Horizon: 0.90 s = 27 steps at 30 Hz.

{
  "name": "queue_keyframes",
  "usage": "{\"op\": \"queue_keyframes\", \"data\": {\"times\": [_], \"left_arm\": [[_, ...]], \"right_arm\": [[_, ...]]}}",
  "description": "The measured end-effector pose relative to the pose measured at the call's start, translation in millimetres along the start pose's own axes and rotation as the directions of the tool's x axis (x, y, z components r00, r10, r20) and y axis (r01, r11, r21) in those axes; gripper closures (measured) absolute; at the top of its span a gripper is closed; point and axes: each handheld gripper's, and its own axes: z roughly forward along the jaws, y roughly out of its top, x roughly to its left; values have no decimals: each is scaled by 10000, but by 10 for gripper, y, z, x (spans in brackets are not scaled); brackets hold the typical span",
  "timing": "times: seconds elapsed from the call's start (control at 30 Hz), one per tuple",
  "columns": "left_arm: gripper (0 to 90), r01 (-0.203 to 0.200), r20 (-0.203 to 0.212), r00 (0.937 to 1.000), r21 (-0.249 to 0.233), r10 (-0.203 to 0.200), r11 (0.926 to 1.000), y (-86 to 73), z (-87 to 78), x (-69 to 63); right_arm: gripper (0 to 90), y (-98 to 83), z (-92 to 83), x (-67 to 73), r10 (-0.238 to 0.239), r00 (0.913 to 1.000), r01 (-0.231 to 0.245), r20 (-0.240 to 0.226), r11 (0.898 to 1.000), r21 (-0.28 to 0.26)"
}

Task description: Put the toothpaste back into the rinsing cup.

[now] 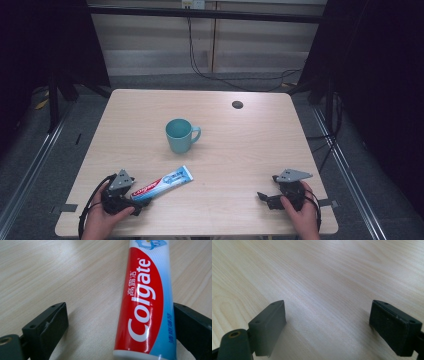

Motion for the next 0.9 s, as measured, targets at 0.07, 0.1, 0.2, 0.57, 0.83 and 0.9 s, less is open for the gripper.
{"op": "queue_keyframes", "data": {"times": [0.07,0.1,0.2,0.57,0.83,0.9], "left_arm": [[44,1,4,10000,-2,-1,10000,1,1,0],[43,7,6,10000,5,-7,10000,2,1,0],[42,-30,-22,10000,117,30,9999,17,3,2],[168,-464,460,9984,2957,342,9542,398,28,-28],[168,-582,513,9978,3962,412,9163,615,83,-55],[172,-680,605,9970,4090,473,9100,667,104,-65]], "right_arm": [[132,0,0,0,1,10000,-1,0,10000,-1],[132,0,0,0,-2,10000,2,1,10000,0],[132,0,0,0,0,10000,0,1,10000,1],[132,0,0,0,0,10000,0,0,10000,2],[132,0,0,0,8,10000,-8,0,10000,3],[132,0,0,1,10,10000,-10,-2,10000,2]]}}
